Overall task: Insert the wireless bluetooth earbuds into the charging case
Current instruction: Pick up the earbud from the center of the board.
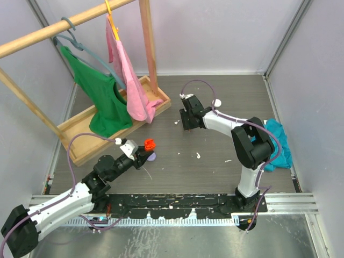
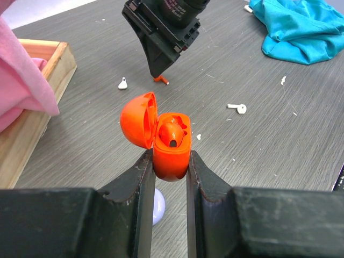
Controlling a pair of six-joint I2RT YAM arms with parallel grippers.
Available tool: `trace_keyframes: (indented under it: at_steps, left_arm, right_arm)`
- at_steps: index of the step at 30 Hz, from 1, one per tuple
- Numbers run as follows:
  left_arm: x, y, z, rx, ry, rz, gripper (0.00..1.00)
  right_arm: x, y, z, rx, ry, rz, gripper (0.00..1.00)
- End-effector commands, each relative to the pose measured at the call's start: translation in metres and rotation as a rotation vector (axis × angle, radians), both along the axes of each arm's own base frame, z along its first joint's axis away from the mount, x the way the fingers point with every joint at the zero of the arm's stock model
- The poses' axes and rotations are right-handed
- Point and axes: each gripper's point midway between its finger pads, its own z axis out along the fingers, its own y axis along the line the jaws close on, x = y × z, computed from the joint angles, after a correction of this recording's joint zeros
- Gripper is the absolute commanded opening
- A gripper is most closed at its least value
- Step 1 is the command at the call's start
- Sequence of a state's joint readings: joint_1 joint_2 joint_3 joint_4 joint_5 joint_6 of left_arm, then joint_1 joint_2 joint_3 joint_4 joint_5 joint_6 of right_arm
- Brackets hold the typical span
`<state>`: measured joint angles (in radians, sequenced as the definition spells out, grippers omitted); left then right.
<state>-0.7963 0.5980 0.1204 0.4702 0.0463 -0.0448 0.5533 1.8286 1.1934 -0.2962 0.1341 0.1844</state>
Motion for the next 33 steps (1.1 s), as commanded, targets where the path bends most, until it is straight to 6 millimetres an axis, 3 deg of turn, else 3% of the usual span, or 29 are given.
trace_keyframes:
  at_steps: [1, 8, 17, 33]
  left_arm:
    - [0.001, 0.001, 0.011, -0.038, -0.023, 0.010, 0.00]
    - [0.000, 0.002, 0.012, -0.040, -0.023, 0.007, 0.00]
    - [-0.001, 0.001, 0.013, -0.046, -0.020, -0.001, 0.00]
    - [-0.003, -0.001, 0.016, -0.060, -0.019, -0.016, 0.00]
  right_arm:
    - [0.024, 0.007, 0.012, 0.010, -0.047, -0.003, 0.46]
    - [0.024, 0.009, -0.009, 0.005, -0.005, -0.011, 0.39]
    - [0.000, 0.001, -0.017, -0.013, 0.062, -0.009, 0.22]
    - [-0.100, 0.014, -0.012, -0.085, 0.203, 0.163, 0.21]
